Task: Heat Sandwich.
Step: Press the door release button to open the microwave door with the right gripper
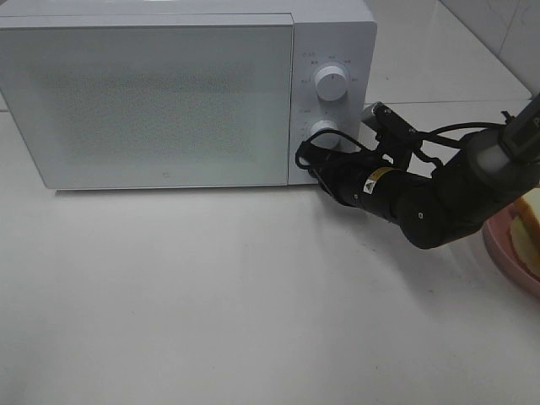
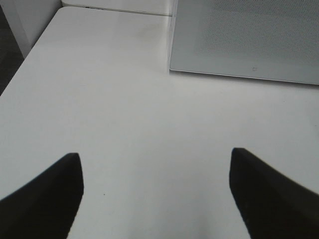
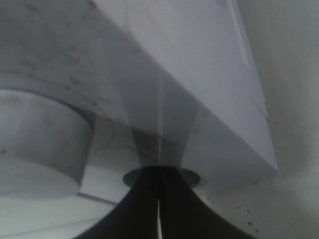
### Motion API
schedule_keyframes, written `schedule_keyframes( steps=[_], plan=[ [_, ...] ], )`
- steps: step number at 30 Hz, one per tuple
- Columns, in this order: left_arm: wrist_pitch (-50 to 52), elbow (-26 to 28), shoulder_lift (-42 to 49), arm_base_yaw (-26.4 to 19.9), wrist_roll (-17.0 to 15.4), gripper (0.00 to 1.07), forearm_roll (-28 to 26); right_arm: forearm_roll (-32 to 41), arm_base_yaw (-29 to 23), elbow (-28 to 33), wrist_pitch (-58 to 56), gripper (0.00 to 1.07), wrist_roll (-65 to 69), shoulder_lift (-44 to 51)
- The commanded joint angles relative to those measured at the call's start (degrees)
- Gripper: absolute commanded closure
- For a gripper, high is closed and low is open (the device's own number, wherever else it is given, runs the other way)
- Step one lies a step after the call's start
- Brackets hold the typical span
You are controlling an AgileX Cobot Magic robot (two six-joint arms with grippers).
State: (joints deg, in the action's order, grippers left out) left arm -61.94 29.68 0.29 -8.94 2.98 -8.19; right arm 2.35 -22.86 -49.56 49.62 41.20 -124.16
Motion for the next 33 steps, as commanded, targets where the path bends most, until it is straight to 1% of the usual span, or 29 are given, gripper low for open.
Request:
schedule_keyframes(
  steps=[1,4,7,14,22,26,33],
  plan=[
    [0.8,-0.2,0.3,0.2,-0.1,0.30,-0.4,8.2,1.5,-3.2,8.9,1.07,-1.0,0.8],
    [0.8,-0.2,0.3,0.2,-0.1,0.30,-0.4,9.6,1.5,-3.2,9.7,1.07,-1.0,0.8],
    [0.8,-0.2,0.3,0.2,-0.1,0.30,-0.4,12.7,1.5,-3.2,10.5,1.07,-0.3,0.8],
    [0.8,-0.2,0.3,0.2,-0.1,0.30,-0.4,13.1,1.5,-3.4,10.9,1.07,2.9,0.8],
    [0.8,-0.2,0.3,0.2,-0.1,0.30,-0.4,13.8,1.5,-3.5,13.3,1.07,2.8,0.8],
    [0.8,-0.2,0.3,0.2,-0.1,0.30,-0.4,16.0,1.5,-3.5,14.4,1.07,2.8,0.8],
    [0.8,-0.2,0.3,0.2,-0.1,0.30,-0.4,16.0,1.5,-3.7,15.8,1.07,3.0,-0.1]
  ],
)
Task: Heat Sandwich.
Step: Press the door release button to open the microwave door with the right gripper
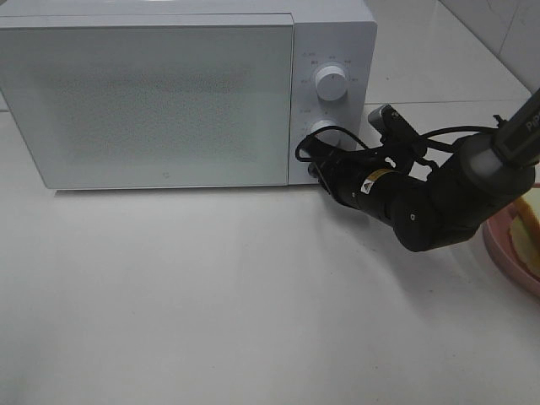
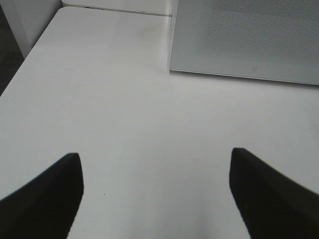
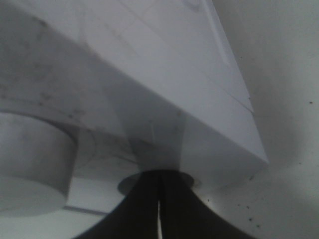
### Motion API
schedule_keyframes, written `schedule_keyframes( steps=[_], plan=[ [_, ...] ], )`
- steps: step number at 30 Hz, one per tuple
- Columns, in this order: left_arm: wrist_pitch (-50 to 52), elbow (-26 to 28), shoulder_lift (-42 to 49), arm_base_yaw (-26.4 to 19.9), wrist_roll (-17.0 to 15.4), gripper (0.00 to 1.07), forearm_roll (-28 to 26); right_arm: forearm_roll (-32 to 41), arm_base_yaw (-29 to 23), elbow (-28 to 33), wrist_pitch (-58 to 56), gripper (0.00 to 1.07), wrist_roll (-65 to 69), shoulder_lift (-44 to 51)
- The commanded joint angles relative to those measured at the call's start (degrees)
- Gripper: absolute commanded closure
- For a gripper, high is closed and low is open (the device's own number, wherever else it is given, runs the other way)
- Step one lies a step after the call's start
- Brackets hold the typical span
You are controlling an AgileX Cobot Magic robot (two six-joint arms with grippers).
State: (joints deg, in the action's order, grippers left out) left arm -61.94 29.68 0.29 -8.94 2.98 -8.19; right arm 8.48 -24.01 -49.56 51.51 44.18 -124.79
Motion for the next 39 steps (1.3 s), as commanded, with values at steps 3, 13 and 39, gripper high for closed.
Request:
schedule_keyframes(
  steps=[3,13,39],
  plan=[
    [0.8,-0.2,0.3,0.2,-0.1,0.30,-0.5,9.8,2.6,-4.9,16.2,1.07,2.1,-1.4],
    [0.8,-0.2,0.3,0.2,-0.1,0.30,-0.5,9.7,2.6,-5.7,16.6,1.07,2.2,-1.5],
    [0.8,-0.2,0.3,0.2,-0.1,0.30,-0.5,3.2,2.5,0.1,16.0,1.07,-1.8,0.5]
  ],
)
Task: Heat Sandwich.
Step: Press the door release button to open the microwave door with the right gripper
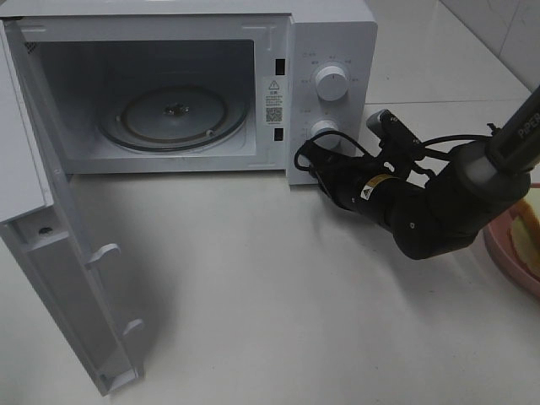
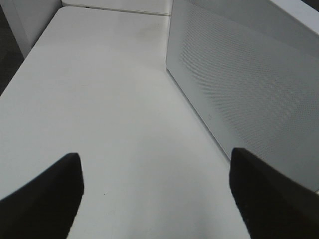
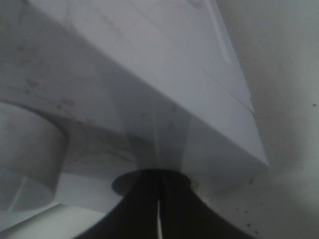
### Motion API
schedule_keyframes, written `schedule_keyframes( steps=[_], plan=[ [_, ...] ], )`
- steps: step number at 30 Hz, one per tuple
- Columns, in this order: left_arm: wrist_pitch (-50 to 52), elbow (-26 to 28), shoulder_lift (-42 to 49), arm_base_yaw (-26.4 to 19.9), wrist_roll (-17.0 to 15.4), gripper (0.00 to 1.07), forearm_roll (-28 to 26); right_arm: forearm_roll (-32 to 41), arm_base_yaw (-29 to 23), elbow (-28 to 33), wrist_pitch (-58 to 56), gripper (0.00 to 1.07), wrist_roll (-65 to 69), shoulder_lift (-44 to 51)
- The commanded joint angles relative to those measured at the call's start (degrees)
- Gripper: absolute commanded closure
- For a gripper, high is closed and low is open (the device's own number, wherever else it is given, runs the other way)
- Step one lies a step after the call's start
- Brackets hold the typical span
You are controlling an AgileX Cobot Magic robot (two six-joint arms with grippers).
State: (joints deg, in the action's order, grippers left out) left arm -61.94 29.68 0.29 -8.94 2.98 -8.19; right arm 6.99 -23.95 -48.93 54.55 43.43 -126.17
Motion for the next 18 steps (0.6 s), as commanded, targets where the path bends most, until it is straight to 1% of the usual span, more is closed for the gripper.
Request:
schedule_keyframes(
  steps=[1,8,13,14,16,18],
  plan=[
    [0.8,-0.2,0.3,0.2,-0.1,0.30,-0.5,3.8,2.4,0.1,12.7,1.07,-1.4,2.5],
    [0.8,-0.2,0.3,0.2,-0.1,0.30,-0.5,3.2,2.4,2.3,10.7,1.07,-6.1,5.3],
    [0.8,-0.2,0.3,0.2,-0.1,0.30,-0.5,0.2,2.4,5.3,9.3,1.07,-6.5,6.9],
    [0.8,-0.2,0.3,0.2,-0.1,0.30,-0.5,-1.4,2.4,6.4,8.1,1.07,-6.5,7.9],
    [0.8,-0.2,0.3,0.2,-0.1,0.30,-0.5,-1.8,2.4,6.9,7.0,1.07,-6.5,8.4],
    [0.8,-0.2,0.3,0.2,-0.1,0.30,-0.5,-2.3,2.4,8.8,3.7,1.07,-6.5,10.3]
  ],
)
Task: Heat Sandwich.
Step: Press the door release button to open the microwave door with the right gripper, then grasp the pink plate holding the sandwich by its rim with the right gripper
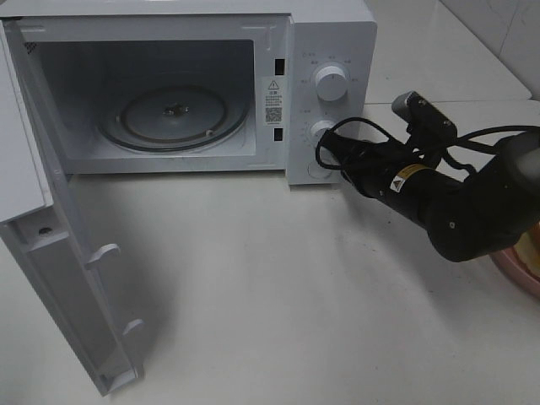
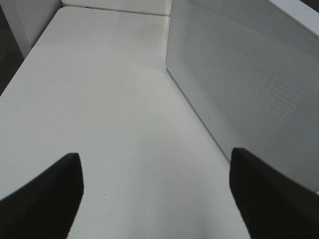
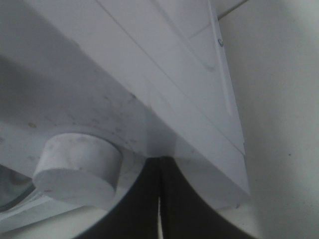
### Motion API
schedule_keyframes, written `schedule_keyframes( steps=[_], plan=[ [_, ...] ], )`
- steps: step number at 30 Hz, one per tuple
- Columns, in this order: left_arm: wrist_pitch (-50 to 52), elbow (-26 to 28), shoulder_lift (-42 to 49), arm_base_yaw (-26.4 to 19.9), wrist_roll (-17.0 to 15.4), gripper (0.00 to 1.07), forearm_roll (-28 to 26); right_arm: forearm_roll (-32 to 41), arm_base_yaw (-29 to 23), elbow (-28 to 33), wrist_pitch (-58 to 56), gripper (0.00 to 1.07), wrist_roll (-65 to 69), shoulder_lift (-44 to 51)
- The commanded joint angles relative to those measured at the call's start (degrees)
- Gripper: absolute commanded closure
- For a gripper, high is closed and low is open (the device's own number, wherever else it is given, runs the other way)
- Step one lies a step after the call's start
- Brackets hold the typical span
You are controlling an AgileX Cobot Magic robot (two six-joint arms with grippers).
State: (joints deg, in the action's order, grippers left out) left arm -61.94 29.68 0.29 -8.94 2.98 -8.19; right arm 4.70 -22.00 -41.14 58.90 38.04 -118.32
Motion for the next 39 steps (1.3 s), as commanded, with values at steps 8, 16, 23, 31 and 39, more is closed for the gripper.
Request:
schedule_keyframes(
  steps=[8,16,23,31,39],
  plan=[
    [0.8,-0.2,0.3,0.2,-0.1,0.30,-0.5,-0.1,0.5,5.4,-3.7,1.07,-1.1,7.6],
    [0.8,-0.2,0.3,0.2,-0.1,0.30,-0.5,-0.1,0.5,9.7,-7.9,1.07,-4.9,15.0],
    [0.8,-0.2,0.3,0.2,-0.1,0.30,-0.5,-0.1,0.5,10.4,-21.8,1.06,-11.2,25.4],
    [0.8,-0.2,0.3,0.2,-0.1,0.30,-0.5,0.0,0.5,10.3,-38.4,0.95,-20.8,37.1],
    [0.8,-0.2,0.3,0.2,-0.1,0.30,-0.5,0.0,2.1,4.1,-60.6,0.73,-29.6,44.1]
  ],
)
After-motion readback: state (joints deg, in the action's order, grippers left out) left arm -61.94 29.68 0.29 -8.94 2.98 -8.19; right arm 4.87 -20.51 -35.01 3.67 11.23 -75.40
